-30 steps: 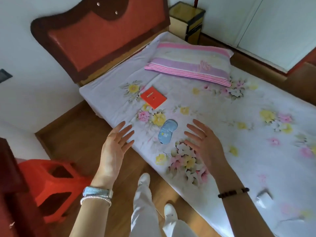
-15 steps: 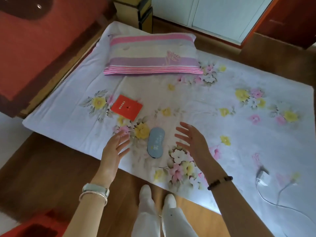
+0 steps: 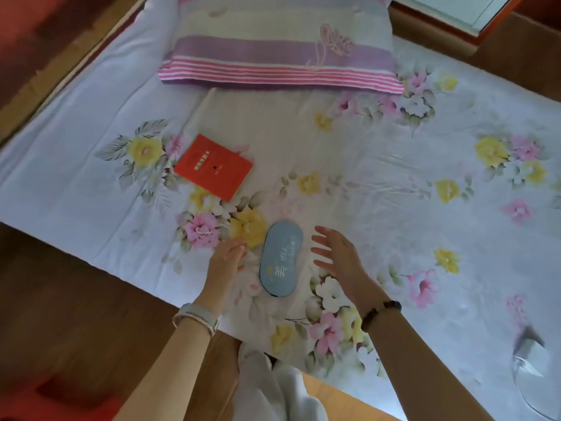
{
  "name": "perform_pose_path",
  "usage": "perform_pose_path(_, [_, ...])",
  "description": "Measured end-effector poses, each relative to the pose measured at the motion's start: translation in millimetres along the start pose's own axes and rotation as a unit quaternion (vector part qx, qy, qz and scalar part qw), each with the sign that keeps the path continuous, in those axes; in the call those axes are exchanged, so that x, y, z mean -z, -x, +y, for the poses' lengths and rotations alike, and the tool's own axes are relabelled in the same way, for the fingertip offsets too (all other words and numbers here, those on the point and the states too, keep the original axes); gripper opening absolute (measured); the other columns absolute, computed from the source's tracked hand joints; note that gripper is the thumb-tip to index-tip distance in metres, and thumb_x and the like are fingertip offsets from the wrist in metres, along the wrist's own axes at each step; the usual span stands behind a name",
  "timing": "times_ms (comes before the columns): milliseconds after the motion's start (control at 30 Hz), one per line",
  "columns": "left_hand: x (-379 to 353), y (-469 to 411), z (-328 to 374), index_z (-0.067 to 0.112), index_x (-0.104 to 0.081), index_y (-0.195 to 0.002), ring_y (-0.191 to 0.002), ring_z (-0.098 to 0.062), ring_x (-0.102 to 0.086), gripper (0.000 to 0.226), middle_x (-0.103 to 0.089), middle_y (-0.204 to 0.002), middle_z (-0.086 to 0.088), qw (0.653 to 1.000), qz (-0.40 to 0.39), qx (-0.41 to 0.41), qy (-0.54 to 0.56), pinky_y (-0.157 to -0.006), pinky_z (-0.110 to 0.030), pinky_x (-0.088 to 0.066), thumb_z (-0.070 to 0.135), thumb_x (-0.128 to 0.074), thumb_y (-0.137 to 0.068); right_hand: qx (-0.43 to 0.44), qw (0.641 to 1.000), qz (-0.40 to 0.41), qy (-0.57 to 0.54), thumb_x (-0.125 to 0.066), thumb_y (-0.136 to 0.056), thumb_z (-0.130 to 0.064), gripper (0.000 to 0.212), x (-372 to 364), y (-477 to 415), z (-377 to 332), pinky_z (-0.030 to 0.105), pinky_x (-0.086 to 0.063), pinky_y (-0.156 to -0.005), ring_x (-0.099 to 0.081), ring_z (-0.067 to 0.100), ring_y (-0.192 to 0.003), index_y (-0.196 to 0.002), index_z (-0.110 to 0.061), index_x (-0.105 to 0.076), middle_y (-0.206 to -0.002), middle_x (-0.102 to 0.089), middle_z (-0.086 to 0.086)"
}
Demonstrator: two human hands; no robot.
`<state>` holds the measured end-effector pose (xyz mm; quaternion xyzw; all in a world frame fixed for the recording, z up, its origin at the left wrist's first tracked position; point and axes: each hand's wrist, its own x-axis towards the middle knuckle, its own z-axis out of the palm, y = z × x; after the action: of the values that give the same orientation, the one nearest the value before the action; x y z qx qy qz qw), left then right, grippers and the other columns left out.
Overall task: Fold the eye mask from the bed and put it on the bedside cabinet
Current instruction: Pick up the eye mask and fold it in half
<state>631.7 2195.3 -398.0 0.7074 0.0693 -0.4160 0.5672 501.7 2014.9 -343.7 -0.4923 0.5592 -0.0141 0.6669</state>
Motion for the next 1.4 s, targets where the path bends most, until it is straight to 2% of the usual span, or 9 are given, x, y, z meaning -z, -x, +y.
perform_pose_path(167, [-27,-57,-41,0.024,-0.062,-0.109,-0.102,-0.020,-0.062,0.020,-0.065,-0.107,0.004,0.997,-0.006,-0.023,-0.069,-0.081,-0.027,-0.052,0.013,-0.051,-0.096,-0.030,0.999,-0.008,-0.019,-0.048,-0.100,-0.035,0.023,-13,-57,45,0.042,-0.052,-0.095,-0.062,0.023,-0.108,-0.112,-0.025,-0.064,-0.114,-0.065,-0.002])
perform_pose_path(300, [-44,-82,-58,0.023,-0.062,-0.108,-0.107,-0.026,-0.065,0.018,-0.069,-0.107,-0.004,0.996,-0.004,-0.015,-0.091,-0.094,-0.043,-0.054,0.015,-0.058,-0.093,-0.037,0.999,0.000,-0.015,-0.048,-0.099,-0.036,0.026,-17,-87,65,0.040,-0.052,-0.093,-0.061,0.020,-0.105,-0.118,-0.024,-0.062,-0.110,-0.061,-0.007])
perform_pose_path(400, [-50,-93,-63,0.023,-0.064,-0.109,-0.104,-0.017,-0.065,0.020,-0.068,-0.102,0.011,0.993,0.013,-0.039,-0.113,-0.086,-0.028,-0.053,0.015,-0.063,-0.091,-0.044,0.998,-0.002,-0.038,-0.052,-0.098,-0.028,0.017,-20,-100,72,0.039,-0.054,-0.086,-0.066,0.017,-0.093,-0.109,-0.023,-0.064,-0.100,-0.067,-0.006])
perform_pose_path(500, [-56,-101,-63,0.007,-0.065,-0.121,-0.107,-0.022,-0.066,0.034,-0.071,-0.114,-0.006,0.986,-0.019,-0.034,-0.160,-0.091,-0.036,-0.054,0.020,-0.067,-0.090,-0.041,0.997,-0.003,-0.067,-0.056,-0.096,-0.021,0.024,-24,-109,76,0.029,-0.058,-0.071,-0.069,0.017,-0.084,-0.119,-0.014,-0.059,-0.106,-0.068,0.005])
perform_pose_path(600, [-60,-100,-63,0.010,-0.070,-0.110,-0.097,-0.023,-0.070,0.028,-0.074,-0.102,-0.006,0.980,-0.043,-0.046,-0.188,-0.080,-0.034,-0.057,0.028,-0.069,-0.089,-0.020,0.998,0.000,-0.053,-0.063,-0.093,-0.015,0.041,-24,-114,80,0.028,-0.058,-0.072,-0.070,0.022,-0.092,-0.132,-0.007,-0.051,-0.116,-0.067,0.012])
perform_pose_path(733, [-62,-91,-50,0.022,-0.069,-0.104,-0.086,-0.012,-0.069,0.020,-0.072,-0.094,0.006,0.974,-0.066,-0.082,-0.202,-0.065,-0.017,-0.053,0.032,-0.070,-0.087,0.040,0.999,-0.022,0.009,-0.072,-0.086,-0.011,0.033,-18,-108,78,0.022,-0.059,-0.067,-0.074,0.009,-0.075,-0.117,0.001,-0.067,-0.088,-0.076,0.001])
perform_pose_path(900, [-63,-53,-8,0.031,-0.065,-0.091,-0.070,0.006,-0.069,0.020,-0.070,-0.088,0.011,0.978,-0.075,-0.134,-0.144,-0.058,-0.012,-0.051,0.013,-0.071,-0.087,0.112,0.993,-0.042,0.006,-0.077,-0.082,-0.010,0.018,-7,-77,43,0.016,-0.057,-0.066,-0.073,0.004,-0.077,-0.099,-0.014,-0.072,-0.088,-0.076,-0.001])
perform_pose_path(1067, [-58,3,52,0.013,-0.067,-0.099,-0.082,-0.017,-0.069,0.017,-0.072,-0.096,-0.009,0.977,-0.071,-0.175,-0.103,-0.072,-0.031,-0.058,0.008,-0.073,-0.085,0.192,0.980,-0.058,0.001,-0.079,-0.079,-0.006,0.021,1,-20,-13,0.012,-0.053,-0.063,-0.071,-0.003,-0.072,-0.097,-0.014,-0.072,-0.080,-0.076,-0.011])
perform_pose_path(1400, [-41,138,157,0.026,-0.072,-0.100,-0.096,-0.017,-0.071,0.012,-0.077,-0.100,0.005,0.984,-0.061,-0.162,0.052,-0.083,-0.027,-0.056,0.027,-0.062,-0.093,0.345,0.933,-0.079,0.068,-0.080,-0.079,-0.010,0.018,20,119,-128,0.013,-0.052,-0.063,-0.065,-0.001,-0.068,-0.082,-0.024,-0.070,-0.072,-0.071,-0.019])
